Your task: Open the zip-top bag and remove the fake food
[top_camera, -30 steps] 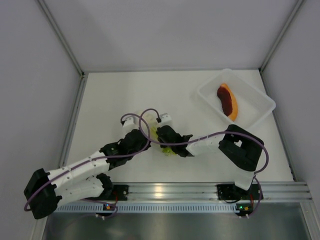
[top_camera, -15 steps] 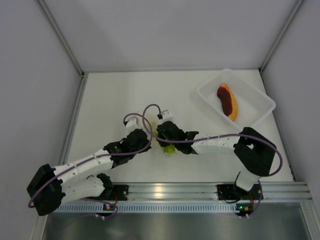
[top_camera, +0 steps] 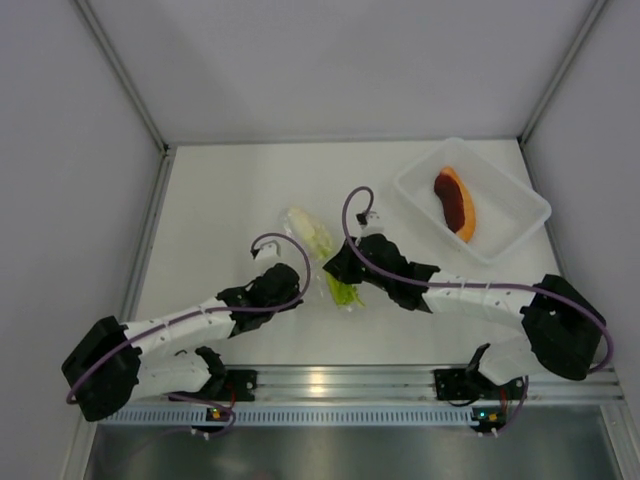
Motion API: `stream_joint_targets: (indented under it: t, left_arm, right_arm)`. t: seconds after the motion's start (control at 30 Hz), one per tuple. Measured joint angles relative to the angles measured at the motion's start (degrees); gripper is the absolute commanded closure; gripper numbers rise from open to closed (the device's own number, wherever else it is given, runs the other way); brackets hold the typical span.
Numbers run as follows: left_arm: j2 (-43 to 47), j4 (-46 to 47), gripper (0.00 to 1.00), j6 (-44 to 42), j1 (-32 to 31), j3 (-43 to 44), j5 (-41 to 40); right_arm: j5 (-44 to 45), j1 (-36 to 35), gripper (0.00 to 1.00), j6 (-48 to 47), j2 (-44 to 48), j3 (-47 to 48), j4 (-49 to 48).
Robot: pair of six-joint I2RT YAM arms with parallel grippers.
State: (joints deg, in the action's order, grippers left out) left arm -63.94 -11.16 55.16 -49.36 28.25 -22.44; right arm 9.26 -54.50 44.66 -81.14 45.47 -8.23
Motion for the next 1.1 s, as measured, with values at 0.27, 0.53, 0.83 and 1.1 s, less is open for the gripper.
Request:
stream_joint_targets:
  t: [0.27, 0.53, 0.83, 1.1]
  left_arm:
    - [-2.23, 1.36, 1.0, 0.72, 0.0, -0.11, -1.31]
    - [-1.86, 1.42, 1.0, 4.11, 0.0, -0.11, -4.46]
    - [0.09, 4.57, 1.0, 5.55, -1.86, -0.07, -5.95]
    - [2.12, 5.27, 1.0, 5.6, -3.8, -0.22, -8.79]
  right_arm:
    - [-1.46, 2.78, 1.0, 8.79, 3.54, -7.54, -6.01]
    - [-6.08, 2.12, 1.0, 15.91, 2.36, -9.55, -15.1]
    - [1.42, -4.48, 1.0, 16.39, -1.88, -7.5, -14.05]
    - [1.86, -6.34, 1.0, 13.7, -3.96, -4.37, -11.28]
